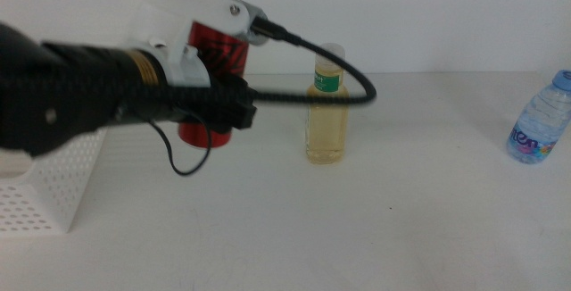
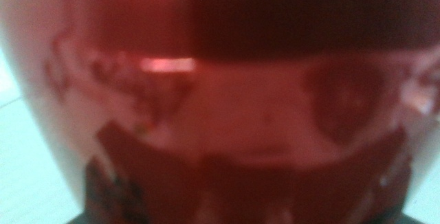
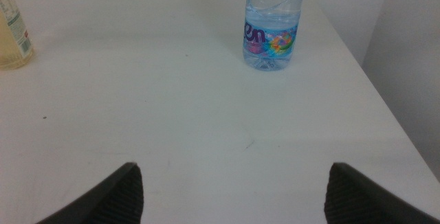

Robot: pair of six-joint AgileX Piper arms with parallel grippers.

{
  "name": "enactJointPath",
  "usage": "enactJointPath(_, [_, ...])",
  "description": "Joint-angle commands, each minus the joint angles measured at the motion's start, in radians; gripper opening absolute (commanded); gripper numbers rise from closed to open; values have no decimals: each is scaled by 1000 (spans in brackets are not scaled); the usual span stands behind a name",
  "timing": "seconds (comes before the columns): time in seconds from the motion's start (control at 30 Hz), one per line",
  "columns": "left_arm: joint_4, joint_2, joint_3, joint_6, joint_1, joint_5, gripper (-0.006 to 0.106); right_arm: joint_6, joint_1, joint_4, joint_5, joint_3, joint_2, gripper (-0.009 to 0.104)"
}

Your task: Use arms to grab the bottles and put them into the dustbin to the left of the table.

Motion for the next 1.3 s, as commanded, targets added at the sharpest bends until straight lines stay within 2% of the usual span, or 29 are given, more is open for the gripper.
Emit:
enactJointPath(0.0, [-50,-22,-87,53,28,-11,-5,-13,0,-14,-50,-8,-27,79])
enactJointPath(0.13, [-177,-18,-115,162,121,55,-5,-13,0,-14,-50,-8,-27,79])
enactJointPath(0.33, [-422,-18,-133,402,310,196,-5,-13,0,-14,-50,-8,-27,79])
enactJointPath(0.4, [-471,-18,-151,461,379,253,-5,-13,0,-14,-50,-8,-27,79])
enactJointPath(0.7, [-476,37,-314,471,598,522,-5,-13,0,-14,-50,-8,-27,79])
enactJointPath(1.27, [-476,360,-723,471,842,851,-5,-13,0,-14,-50,-8,-27,79])
